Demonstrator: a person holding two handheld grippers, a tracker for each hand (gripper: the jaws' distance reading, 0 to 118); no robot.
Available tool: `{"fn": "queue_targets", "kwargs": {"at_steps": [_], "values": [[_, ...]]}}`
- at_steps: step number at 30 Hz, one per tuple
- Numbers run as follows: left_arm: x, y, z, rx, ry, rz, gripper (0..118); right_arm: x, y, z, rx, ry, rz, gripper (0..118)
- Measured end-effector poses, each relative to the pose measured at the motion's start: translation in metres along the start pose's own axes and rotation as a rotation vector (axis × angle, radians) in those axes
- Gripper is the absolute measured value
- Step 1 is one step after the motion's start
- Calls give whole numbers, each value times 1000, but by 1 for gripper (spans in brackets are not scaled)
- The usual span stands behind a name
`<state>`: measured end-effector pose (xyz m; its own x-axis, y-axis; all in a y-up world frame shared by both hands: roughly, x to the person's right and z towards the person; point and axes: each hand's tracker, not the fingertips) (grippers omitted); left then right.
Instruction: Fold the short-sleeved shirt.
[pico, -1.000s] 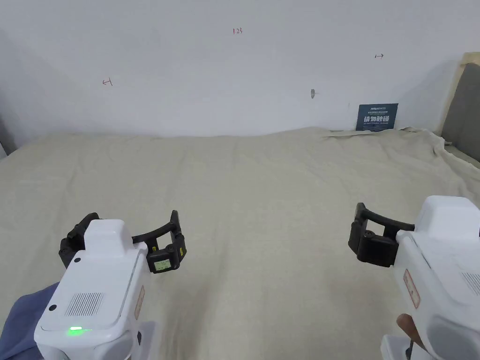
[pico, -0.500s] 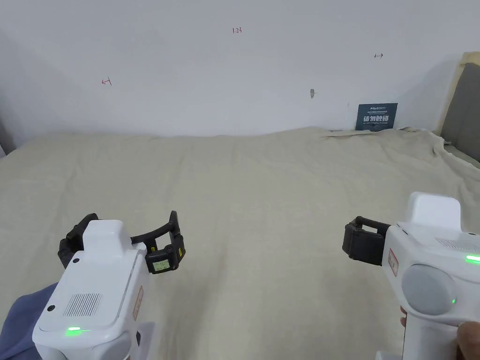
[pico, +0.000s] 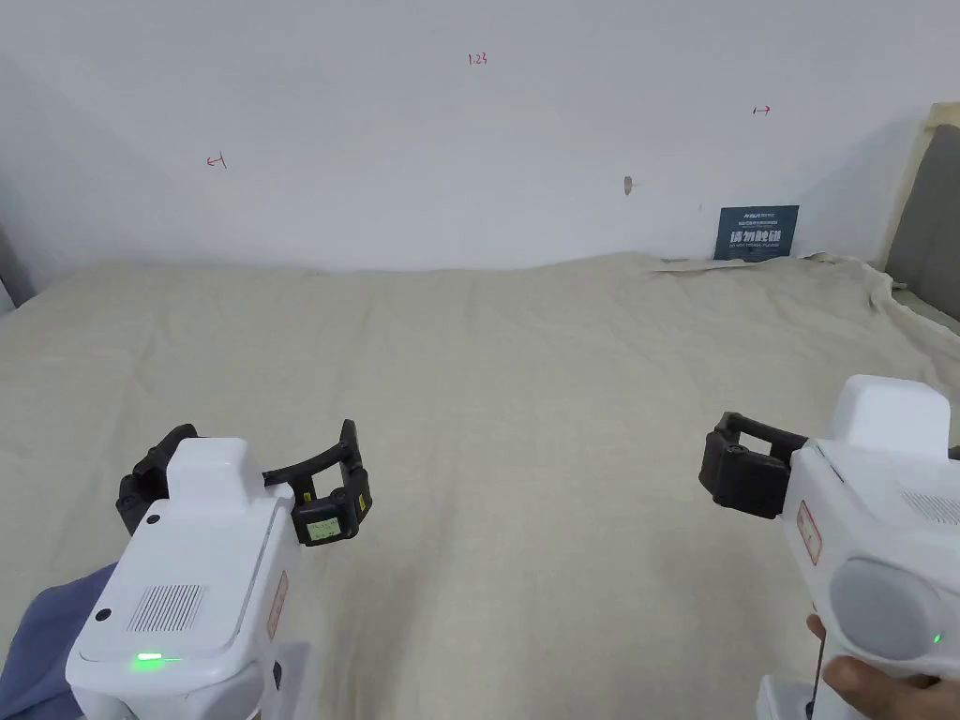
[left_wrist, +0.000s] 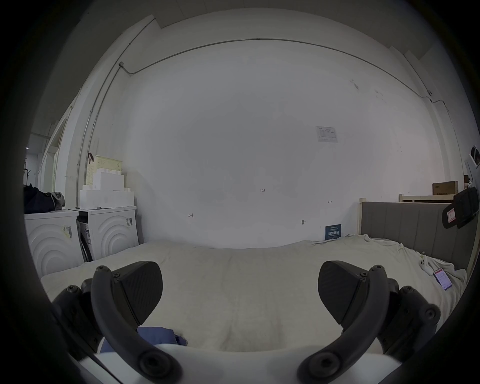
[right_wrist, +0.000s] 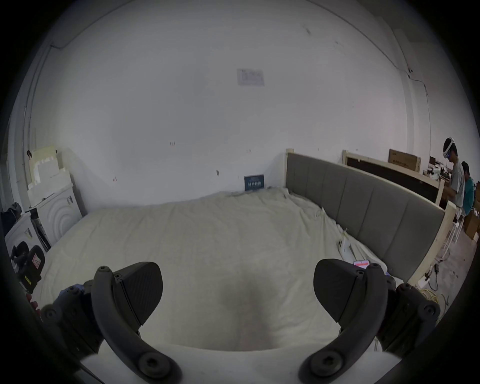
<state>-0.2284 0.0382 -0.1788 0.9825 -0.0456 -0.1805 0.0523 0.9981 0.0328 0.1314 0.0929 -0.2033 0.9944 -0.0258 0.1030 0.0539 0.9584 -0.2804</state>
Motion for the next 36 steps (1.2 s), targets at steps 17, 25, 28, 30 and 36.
{"fn": "queue_targets", "kwargs": {"at_steps": [17,25,28,30,36], "values": [[3,0,1,8,7,-6,118,-3,-19,13,296,43,97,116],[2,1,1,10,5,-6,118,-6,-16,17,293,50,98,116],[2,1,1,12,7,-7,118,-6,-15,17,289,52,98,116],[2,2,1,11,6,-6,118,-7,-15,18,289,53,100,116],[2,2,2,14,6,-10,118,-6,-15,18,287,56,102,117]]}}
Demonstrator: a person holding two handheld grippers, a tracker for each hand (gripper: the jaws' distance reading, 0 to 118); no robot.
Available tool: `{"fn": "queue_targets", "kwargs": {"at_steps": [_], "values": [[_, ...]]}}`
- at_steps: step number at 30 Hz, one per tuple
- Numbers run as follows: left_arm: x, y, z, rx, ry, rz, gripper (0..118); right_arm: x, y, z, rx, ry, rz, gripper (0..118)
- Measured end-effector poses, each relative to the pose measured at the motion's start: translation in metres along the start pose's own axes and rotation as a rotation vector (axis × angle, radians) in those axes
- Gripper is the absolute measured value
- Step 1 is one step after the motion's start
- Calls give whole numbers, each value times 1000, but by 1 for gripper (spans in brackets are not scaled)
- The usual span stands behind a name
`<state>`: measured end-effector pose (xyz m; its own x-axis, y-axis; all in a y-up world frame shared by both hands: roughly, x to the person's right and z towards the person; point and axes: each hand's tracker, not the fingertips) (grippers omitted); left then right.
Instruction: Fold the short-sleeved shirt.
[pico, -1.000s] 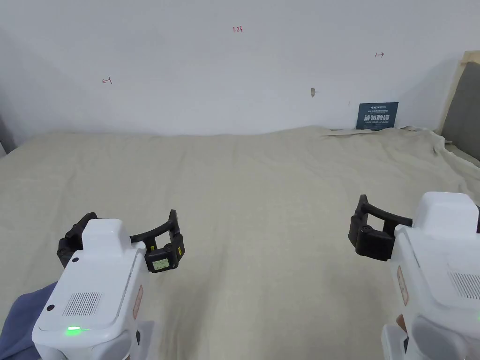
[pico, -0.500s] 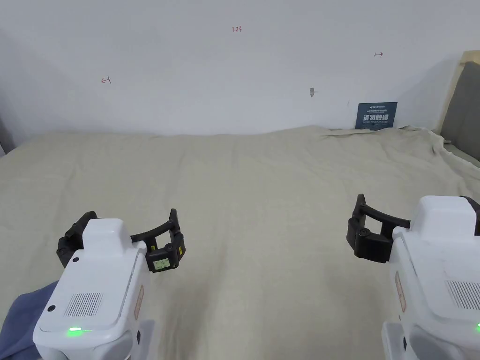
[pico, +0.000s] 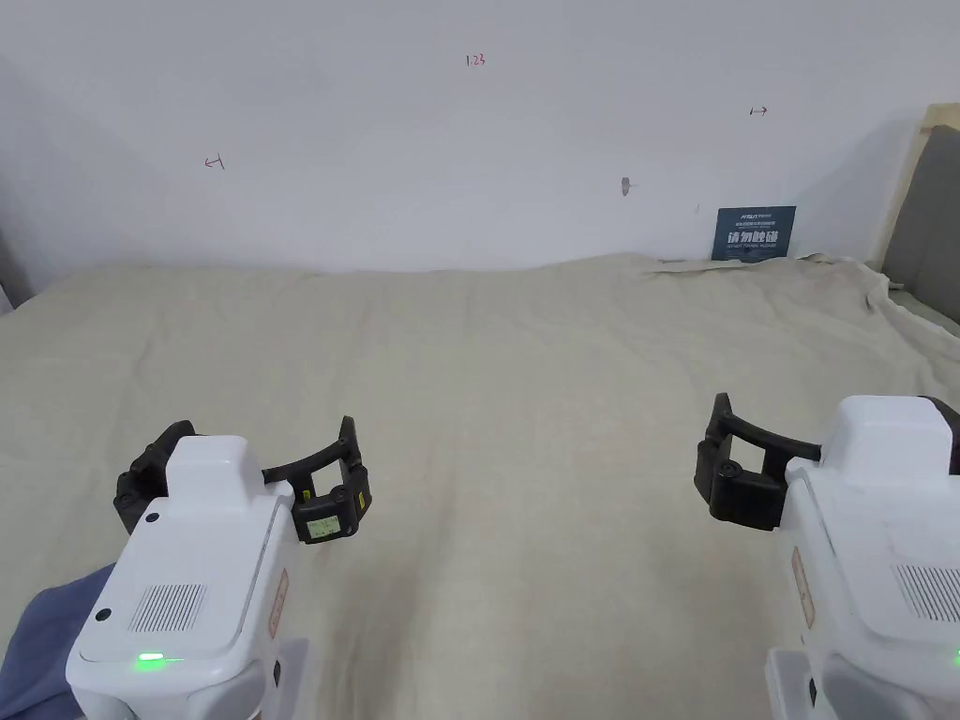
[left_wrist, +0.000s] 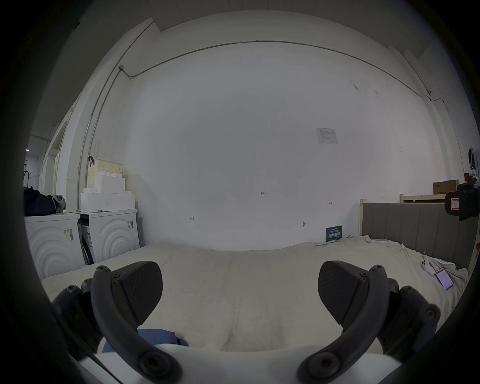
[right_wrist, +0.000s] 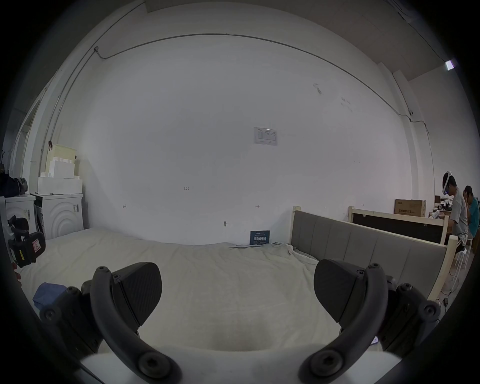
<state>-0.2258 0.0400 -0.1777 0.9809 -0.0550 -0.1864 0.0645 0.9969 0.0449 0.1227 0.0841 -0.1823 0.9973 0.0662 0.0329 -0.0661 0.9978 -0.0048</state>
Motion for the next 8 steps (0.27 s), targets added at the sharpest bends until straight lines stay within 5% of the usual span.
{"fn": "queue_targets", "kwargs": {"at_steps": [8], "values": [[2,0,0,-2,0,-12,118,3,-1,-2,1,2,1,117]]}}
